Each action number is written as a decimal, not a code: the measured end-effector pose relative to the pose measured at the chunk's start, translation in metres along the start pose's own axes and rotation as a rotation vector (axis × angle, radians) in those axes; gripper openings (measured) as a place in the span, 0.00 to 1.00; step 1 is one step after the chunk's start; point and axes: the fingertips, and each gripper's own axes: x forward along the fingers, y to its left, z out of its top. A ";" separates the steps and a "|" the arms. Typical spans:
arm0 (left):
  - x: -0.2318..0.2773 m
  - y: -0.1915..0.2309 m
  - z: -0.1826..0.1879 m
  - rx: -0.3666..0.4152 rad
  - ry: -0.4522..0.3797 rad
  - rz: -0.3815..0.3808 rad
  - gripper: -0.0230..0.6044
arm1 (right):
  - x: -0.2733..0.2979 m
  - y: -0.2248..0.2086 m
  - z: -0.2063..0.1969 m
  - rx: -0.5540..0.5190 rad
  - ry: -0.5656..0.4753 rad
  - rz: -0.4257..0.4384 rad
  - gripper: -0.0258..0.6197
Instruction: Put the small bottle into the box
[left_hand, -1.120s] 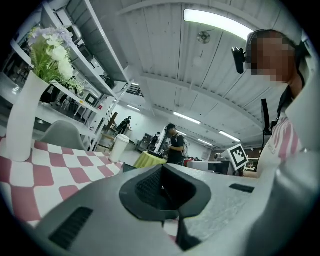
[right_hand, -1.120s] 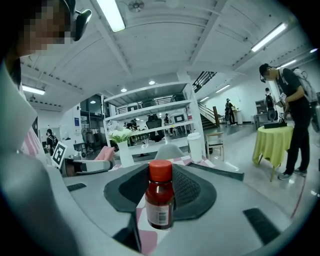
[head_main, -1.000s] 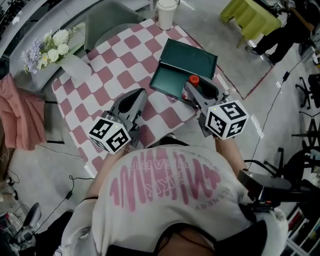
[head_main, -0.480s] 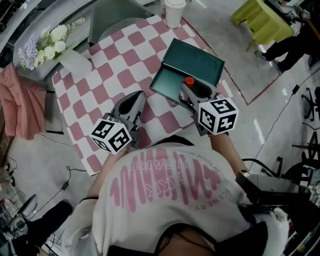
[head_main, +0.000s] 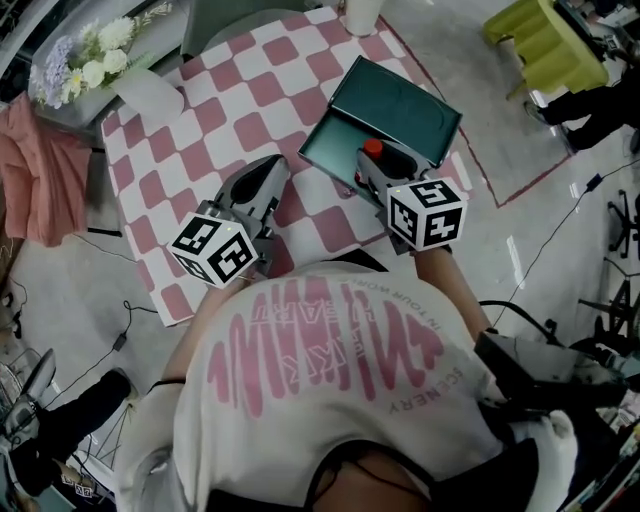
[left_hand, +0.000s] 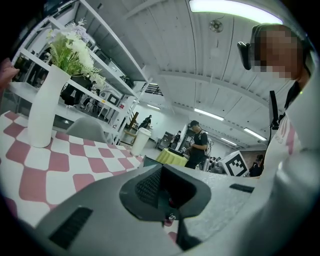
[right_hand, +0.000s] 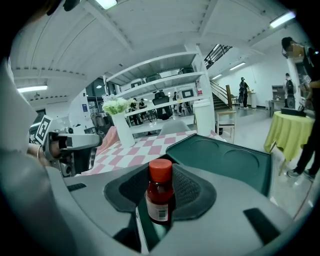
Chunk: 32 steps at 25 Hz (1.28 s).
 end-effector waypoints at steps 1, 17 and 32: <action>0.000 0.000 0.000 0.000 -0.002 0.003 0.05 | 0.001 -0.001 -0.001 0.000 0.003 0.002 0.26; 0.018 -0.005 0.000 0.029 -0.010 -0.007 0.05 | 0.010 -0.015 -0.016 -0.019 0.025 -0.007 0.26; 0.020 -0.014 -0.002 0.032 -0.001 -0.031 0.05 | 0.003 -0.015 -0.021 -0.018 0.013 -0.021 0.26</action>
